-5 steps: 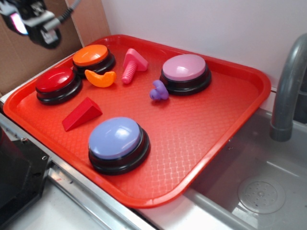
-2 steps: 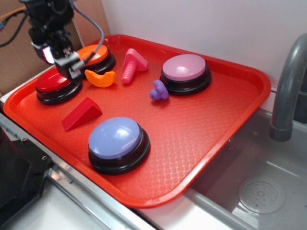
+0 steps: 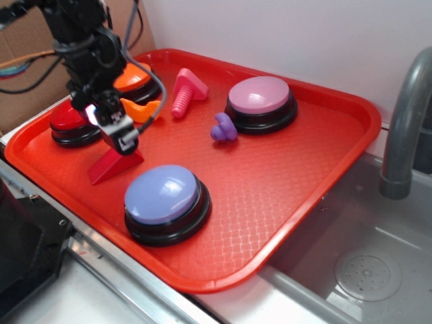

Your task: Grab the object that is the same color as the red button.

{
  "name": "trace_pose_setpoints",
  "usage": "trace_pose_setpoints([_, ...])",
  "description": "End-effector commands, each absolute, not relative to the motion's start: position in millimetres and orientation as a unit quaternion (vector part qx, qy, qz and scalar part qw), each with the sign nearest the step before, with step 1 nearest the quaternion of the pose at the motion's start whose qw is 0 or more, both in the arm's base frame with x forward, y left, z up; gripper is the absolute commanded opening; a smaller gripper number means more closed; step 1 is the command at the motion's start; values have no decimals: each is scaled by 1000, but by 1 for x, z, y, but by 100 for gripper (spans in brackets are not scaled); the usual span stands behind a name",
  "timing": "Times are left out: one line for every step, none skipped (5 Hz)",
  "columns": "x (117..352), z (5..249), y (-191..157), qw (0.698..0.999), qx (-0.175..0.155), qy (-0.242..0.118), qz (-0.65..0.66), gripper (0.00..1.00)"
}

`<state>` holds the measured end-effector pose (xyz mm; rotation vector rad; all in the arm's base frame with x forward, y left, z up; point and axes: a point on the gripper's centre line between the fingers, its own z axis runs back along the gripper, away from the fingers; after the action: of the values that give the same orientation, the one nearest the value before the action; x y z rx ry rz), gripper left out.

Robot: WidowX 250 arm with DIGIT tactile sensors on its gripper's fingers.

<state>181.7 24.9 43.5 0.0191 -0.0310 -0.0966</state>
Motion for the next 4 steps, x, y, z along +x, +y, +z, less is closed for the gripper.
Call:
trace_pose_setpoints([191,24,24,998,2,-31,-47,82])
trace_pose_setpoints([191,24,25,999,-2,-25,-42,0])
trace_pose_setpoints([193,24,25,999,-1,-22,-39,0])
trace_pose_setpoints([195,40,27,1000,2,5,-6,0])
